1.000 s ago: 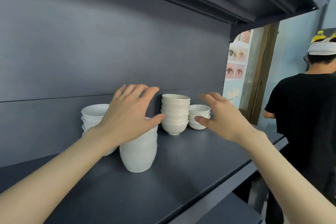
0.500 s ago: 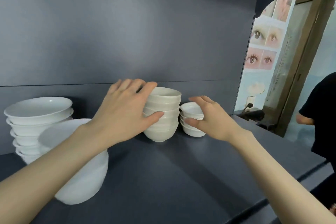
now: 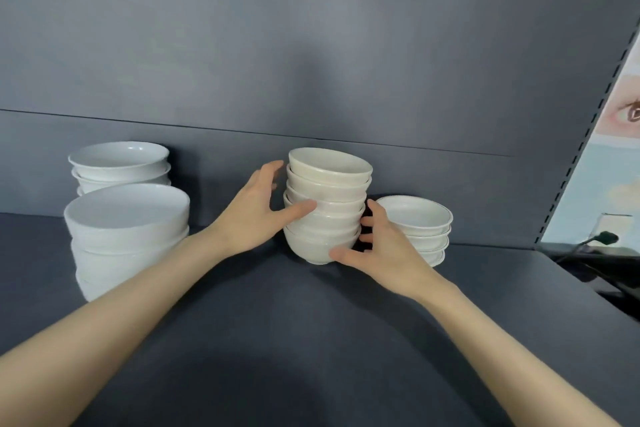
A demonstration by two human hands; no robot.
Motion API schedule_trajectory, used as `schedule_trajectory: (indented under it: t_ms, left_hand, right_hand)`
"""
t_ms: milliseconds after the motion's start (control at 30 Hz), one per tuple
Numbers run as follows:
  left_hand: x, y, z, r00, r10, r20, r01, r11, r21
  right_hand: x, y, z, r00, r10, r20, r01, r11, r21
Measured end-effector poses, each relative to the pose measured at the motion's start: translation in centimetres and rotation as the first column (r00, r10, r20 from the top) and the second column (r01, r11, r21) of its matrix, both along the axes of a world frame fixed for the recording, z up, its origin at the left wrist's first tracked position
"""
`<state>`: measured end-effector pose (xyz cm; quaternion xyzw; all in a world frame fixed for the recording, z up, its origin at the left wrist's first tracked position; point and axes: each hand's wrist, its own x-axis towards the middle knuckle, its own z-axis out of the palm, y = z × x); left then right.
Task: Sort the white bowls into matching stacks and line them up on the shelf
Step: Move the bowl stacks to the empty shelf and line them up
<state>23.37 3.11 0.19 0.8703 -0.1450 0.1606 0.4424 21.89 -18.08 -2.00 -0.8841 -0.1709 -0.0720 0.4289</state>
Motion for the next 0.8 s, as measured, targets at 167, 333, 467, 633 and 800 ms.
schedule_trajectory:
  t_ms: [167,333,467,633,800]
  left_hand:
    - [1.9,-1.3,0.3,0.987,-0.123,-0.106,0.091,0.960,-0.265]
    - [2.9,-1.8,-0.4,0.973,-0.188,-0.134,0.137,0.938,-0.318]
    - [3.0,-1.8,-0.9,0.978,-0.163,-0.127,0.109,0.930,-0.352]
    - [2.4,-1.7,-0.8,0.986,-0.125,-0.113,0.079,0.936,-0.343]
    - [1.2,-1.0,-1.1,0.986,-0.118,-0.121,0.072,0.941,-0.330]
  right_hand:
    - [1.5,-0.1,-1.5,0.995,0.073,-0.071,-0.066,0.993,0.094]
    - [2.4,0.2,-2.7,0.991,0.100,-0.093,-0.085,0.985,0.149]
    - [2.8,0.2,-2.8,0.990,0.104,-0.098,-0.081,0.973,0.216]
    - [2.3,0.0,-3.1,0.995,0.087,-0.057,-0.074,0.979,0.192]
    - [2.0,0.2,-3.2,0.996,0.067,-0.063,-0.055,0.983,0.176]
